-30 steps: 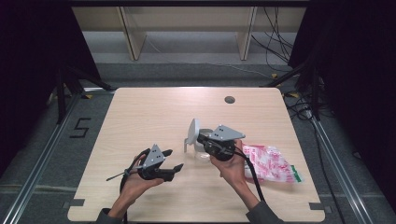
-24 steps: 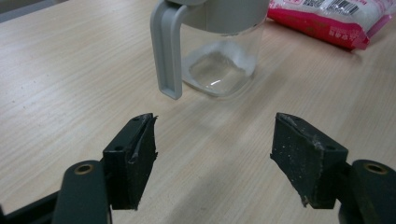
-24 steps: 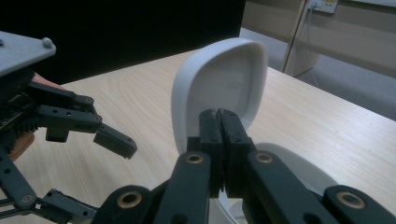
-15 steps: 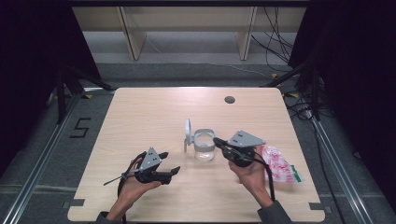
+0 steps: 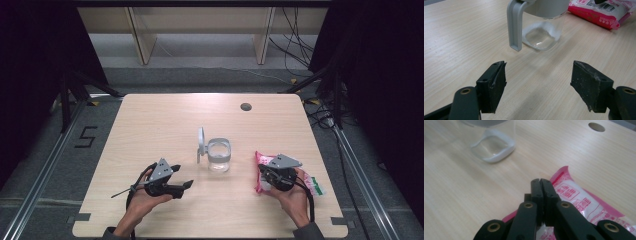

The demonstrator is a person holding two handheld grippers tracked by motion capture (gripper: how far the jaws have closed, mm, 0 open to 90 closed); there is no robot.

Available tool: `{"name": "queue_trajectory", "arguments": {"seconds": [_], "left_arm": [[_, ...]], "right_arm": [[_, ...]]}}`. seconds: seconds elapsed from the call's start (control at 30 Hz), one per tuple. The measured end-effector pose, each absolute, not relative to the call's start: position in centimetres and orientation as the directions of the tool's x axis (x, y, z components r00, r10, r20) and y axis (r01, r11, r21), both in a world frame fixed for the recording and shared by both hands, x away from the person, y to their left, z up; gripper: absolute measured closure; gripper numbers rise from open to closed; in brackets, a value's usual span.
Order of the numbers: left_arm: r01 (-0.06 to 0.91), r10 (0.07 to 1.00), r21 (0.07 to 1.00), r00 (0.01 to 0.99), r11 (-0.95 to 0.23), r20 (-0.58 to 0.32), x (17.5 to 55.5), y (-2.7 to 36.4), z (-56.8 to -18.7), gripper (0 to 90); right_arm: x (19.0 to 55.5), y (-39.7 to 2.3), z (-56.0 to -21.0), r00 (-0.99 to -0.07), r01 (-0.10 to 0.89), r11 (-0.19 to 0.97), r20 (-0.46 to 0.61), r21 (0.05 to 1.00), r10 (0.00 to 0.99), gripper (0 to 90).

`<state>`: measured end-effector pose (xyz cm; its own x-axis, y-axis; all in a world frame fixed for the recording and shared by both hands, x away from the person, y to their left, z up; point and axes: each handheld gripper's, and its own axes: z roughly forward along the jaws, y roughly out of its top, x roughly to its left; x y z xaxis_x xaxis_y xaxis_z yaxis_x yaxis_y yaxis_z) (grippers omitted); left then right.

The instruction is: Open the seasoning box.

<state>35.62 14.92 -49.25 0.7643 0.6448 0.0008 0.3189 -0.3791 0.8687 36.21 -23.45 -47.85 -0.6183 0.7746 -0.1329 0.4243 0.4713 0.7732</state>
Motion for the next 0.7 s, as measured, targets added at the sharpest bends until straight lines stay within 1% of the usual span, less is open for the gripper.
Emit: {"name": "queue_trajectory", "arguments": {"seconds": [0.03,0.07,0.1,0.13,0.17,0.2,0.27,0.33,0.37,0.4,0.43,0.5,0.53,0.57,0.63,0.67,0.7], "left_arm": [[0.319,0.645,0.869,0.764,-0.379,0.001,35.6,14.9,-49.2,27.4],[0.351,0.664,0.866,0.748,-0.355,-0.030,35.4,14.8,-49.4,27.2],[0.356,0.666,0.866,0.745,-0.352,-0.036,35.4,14.8,-49.4,27.2],[0.352,0.665,0.863,0.747,-0.361,-0.026,35.4,14.9,-49.4,27.2],[0.332,0.656,0.860,0.755,-0.387,0.004,35.6,15.0,-49.3,27.1],[0.332,0.659,0.869,0.752,-0.367,-0.009,35.6,14.9,-49.4,27.1],[0.333,0.658,0.863,0.753,-0.380,-0.001,35.6,15.0,-49.3,27.1],[0.346,0.667,0.858,0.745,-0.380,-0.005,35.5,15.0,-49.3,27.1],[0.354,0.669,0.868,0.743,-0.348,-0.035,35.5,14.9,-49.4,27.1],[0.333,0.666,0.872,0.746,-0.359,-0.011,35.6,15.0,-49.4,27.0],[0.334,0.659,0.863,0.752,-0.378,-0.002,35.6,15.1,-49.4,27.0],[0.327,0.657,0.864,0.754,-0.382,0.005,35.7,15.2,-49.4,27.0],[0.330,0.659,0.868,0.752,-0.372,-0.004,35.7,15.1,-49.4,27.0],[0.354,0.676,0.864,0.737,-0.359,-0.021,35.6,15.1,-49.4,27.0],[0.351,0.675,0.863,0.738,-0.364,-0.016,35.6,15.1,-49.4,27.0],[0.356,0.670,0.864,0.742,-0.356,-0.029,35.5,15.1,-49.4,27.0],[0.335,0.659,0.866,0.752,-0.372,-0.008,35.6,15.2,-49.4,27.0]], "right_arm": [[36.2,-23.4,-47.9,-0.618,0.424,0.471,-0.133,0.773,0.775,90.0],[35.9,-23.3,-48.2,-0.633,0.419,0.487,-0.138,0.766,0.762,90.0],[35.8,-23.2,-48.3,-0.639,0.427,0.490,-0.130,0.760,0.758,90.0],[35.8,-23.2,-48.3,-0.639,0.427,0.490,-0.130,0.760,0.758,90.0],[35.7,-23.1,-48.4,-0.642,0.426,0.493,-0.130,0.758,0.755,90.0],[35.5,-22.9,-48.5,-0.646,0.437,0.501,-0.128,0.747,0.753,90.0],[35.4,-22.9,-48.6,-0.656,0.421,0.518,-0.145,0.745,0.740,90.0],[34.8,-22.8,-48.6,-0.652,0.430,0.522,-0.147,0.737,0.744,90.0],[34.6,-22.9,-48.5,-0.657,0.424,0.533,-0.156,0.733,0.737,90.0],[34.2,-23.4,-48.4,-0.662,0.428,0.544,-0.160,0.722,0.732,90.0],[33.9,-23.6,-48.4,-0.660,0.436,0.537,-0.150,0.722,0.736,90.0],[33.7,-23.9,-48.5,-0.665,0.445,0.532,-0.133,0.720,0.735,90.0],[33.6,-24.2,-48.4,-0.667,0.441,0.534,-0.134,0.722,0.733,90.0],[33.1,-24.8,-48.4,-0.660,0.457,0.523,-0.119,0.719,0.741,90.0],[33.0,-25.3,-48.3,-0.660,0.457,0.522,-0.119,0.720,0.742,90.0],[32.8,-26.0,-48.4,-0.662,0.459,0.516,-0.109,0.723,0.741,90.0],[32.8,-26.0,-48.4,-0.662,0.459,0.516,-0.109,0.723,0.741,90.0]]}}
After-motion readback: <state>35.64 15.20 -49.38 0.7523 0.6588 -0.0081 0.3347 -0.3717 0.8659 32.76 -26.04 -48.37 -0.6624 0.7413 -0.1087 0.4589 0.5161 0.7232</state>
